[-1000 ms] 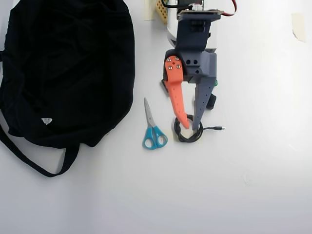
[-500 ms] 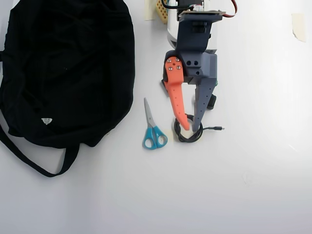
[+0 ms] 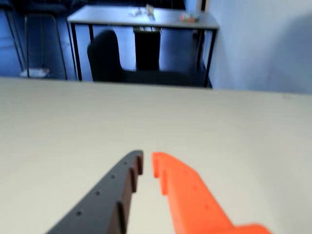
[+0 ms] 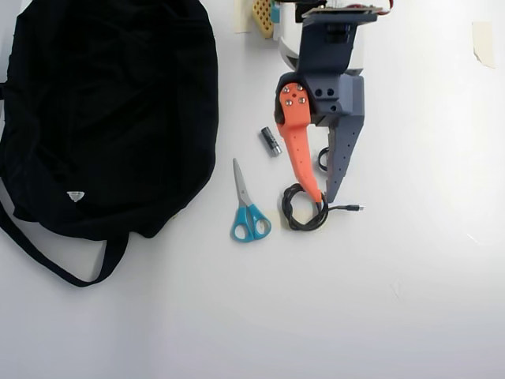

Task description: Put the green marker into the black bag

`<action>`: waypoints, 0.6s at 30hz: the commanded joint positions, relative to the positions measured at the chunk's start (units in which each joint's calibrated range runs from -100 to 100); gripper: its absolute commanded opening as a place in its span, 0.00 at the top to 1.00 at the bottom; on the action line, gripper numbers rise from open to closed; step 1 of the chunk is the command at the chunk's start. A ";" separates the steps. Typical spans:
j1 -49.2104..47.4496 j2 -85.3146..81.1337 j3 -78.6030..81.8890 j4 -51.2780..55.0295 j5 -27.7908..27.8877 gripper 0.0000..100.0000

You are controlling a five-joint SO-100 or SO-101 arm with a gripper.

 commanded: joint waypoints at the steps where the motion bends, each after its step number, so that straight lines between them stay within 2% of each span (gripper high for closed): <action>1: -0.63 -5.85 -2.91 9.07 -0.09 0.98; 3: -0.71 -7.42 -2.10 11.05 -0.14 0.98; 8: -1.00 -10.83 -2.10 25.18 0.33 0.98; 18: -8.11 -13.07 -1.74 44.47 0.38 0.98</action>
